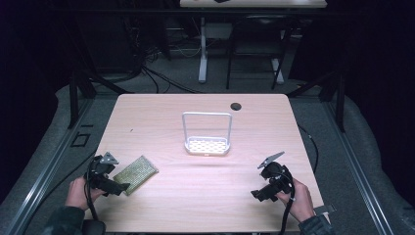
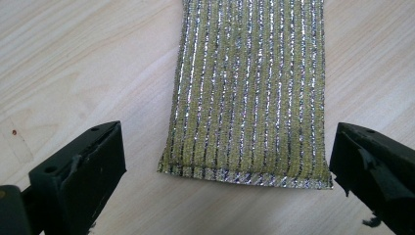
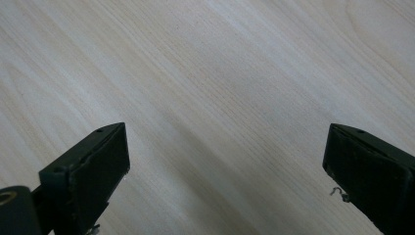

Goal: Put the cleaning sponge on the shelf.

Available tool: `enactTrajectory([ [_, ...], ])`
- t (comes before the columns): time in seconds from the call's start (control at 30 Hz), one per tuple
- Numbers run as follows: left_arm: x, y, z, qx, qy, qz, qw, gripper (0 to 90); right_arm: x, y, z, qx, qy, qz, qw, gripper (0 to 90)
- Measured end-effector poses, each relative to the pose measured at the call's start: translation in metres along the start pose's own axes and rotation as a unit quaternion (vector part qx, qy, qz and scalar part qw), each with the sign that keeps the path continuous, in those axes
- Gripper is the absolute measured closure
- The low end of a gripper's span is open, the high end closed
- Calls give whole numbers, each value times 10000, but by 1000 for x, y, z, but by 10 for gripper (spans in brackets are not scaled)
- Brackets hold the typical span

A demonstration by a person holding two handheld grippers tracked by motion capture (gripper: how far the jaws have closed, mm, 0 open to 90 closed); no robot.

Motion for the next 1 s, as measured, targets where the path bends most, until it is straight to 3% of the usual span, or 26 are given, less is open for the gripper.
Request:
enactTrajectory([
  [0.37, -3, 1, 4, 37, 90, -11, 10000, 0, -2, 0, -1, 6, -39, 27, 10000, 27],
  [0.63, -5, 2, 7, -8, 31, -3, 10000, 0, -2, -1, -1, 31, -90, 31, 9999, 27],
  [1.0, -14, 11, 13, -24, 67, -163, 9998, 0, -5, -1, -3, -8, -106, 122, 9999, 28],
])
Point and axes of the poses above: each handheld gripper's, and its own axes: y roughly forward along the jaws, x roughly out of its underside, z roughly to its right, the point moved 6 cm from there along y, roughly forward along the jaws, and after that the axes turned 13 degrees about -y, right-handed, at the moved point
